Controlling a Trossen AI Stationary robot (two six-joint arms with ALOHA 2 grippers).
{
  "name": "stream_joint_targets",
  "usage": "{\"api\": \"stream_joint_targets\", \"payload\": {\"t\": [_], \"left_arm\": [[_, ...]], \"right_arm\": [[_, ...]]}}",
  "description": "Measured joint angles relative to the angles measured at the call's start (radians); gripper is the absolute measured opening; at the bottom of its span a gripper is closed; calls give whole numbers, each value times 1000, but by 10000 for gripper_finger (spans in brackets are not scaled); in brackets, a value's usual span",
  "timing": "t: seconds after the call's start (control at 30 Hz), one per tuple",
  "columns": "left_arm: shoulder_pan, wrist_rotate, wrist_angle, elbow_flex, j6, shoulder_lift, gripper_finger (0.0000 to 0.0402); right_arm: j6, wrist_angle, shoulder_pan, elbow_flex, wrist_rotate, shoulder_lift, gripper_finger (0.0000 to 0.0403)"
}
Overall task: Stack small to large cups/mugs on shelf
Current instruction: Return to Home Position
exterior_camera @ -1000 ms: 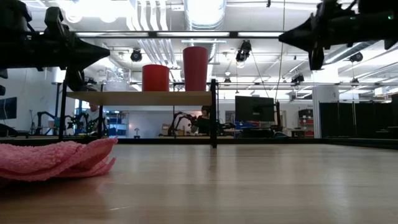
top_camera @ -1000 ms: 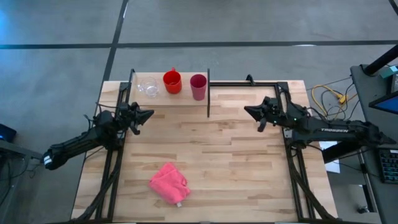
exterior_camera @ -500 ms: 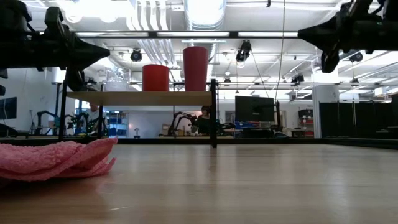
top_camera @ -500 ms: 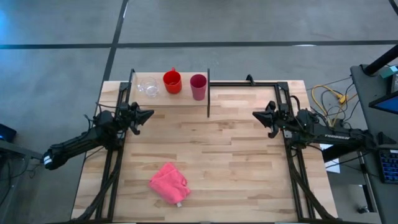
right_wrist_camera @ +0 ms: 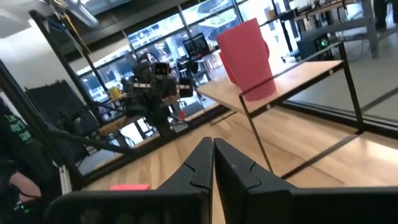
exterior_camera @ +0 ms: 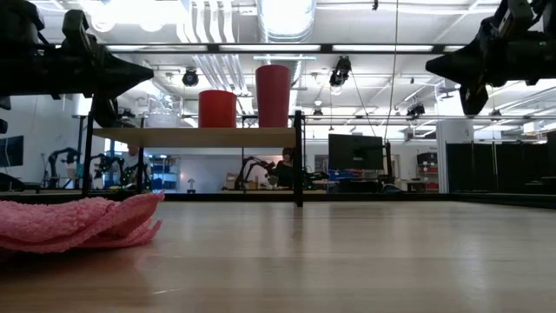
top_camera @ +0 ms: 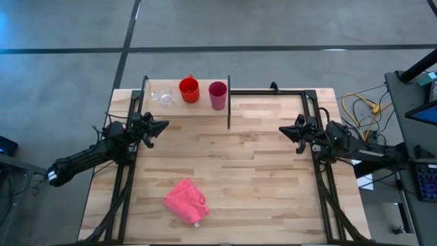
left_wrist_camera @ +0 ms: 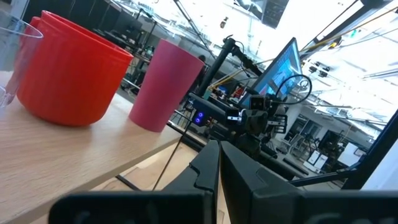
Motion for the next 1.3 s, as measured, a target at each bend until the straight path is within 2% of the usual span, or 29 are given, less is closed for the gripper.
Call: {"api": "stream_joint_targets", "payload": {"t": [0.37, 0.8, 1.3], "left_arm": [[0, 0, -1, 0, 0, -1, 0], [-1, 0, 0, 0, 0, 0, 0], [-1, 0, 0, 0, 0, 0, 0]], "right_arm": [[30, 11, 0, -104, 0, -84, 9], [-31, 4, 0, -104, 1, -76, 9], [-22, -14, 0, -104, 1, -69, 9]]}}
